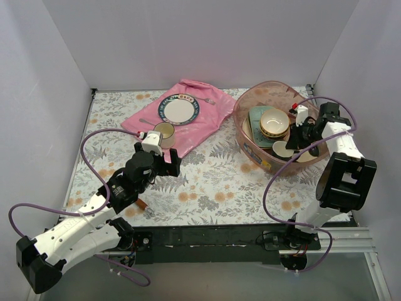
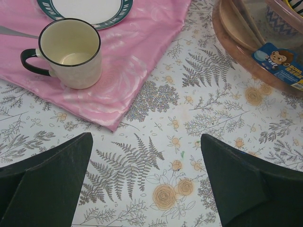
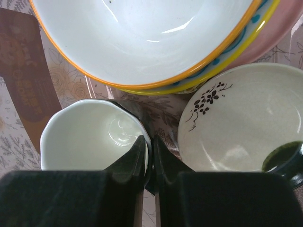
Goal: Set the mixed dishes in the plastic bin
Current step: Place the cup in the plastic bin.
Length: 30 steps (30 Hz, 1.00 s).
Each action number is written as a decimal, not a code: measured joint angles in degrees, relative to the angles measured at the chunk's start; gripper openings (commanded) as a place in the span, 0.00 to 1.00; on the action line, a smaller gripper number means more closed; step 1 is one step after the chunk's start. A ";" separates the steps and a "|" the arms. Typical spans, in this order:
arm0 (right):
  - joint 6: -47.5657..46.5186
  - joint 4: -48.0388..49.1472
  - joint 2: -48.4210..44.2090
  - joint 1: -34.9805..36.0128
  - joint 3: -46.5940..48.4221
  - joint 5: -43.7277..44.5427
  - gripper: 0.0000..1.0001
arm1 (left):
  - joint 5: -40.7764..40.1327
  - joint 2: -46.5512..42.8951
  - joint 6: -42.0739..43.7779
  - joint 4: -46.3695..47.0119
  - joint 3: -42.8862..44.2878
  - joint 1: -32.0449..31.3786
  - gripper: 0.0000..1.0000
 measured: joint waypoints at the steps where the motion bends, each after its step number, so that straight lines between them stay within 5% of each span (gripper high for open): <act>1: 0.11 0.24 0.00 0.11 -0.11 -0.02 0.25 | -0.02 0.00 0.00 0.00 0.00 0.00 0.98; 12: -0.02 0.42 -3.32 0.28 -1.05 -0.22 0.55 | -0.04 -0.94 0.02 0.15 0.00 0.13 0.98; 30: -0.31 -1.07 -17.53 -0.33 1.11 -0.92 0.78 | 1.95 -2.56 -0.37 0.94 -0.22 0.66 0.98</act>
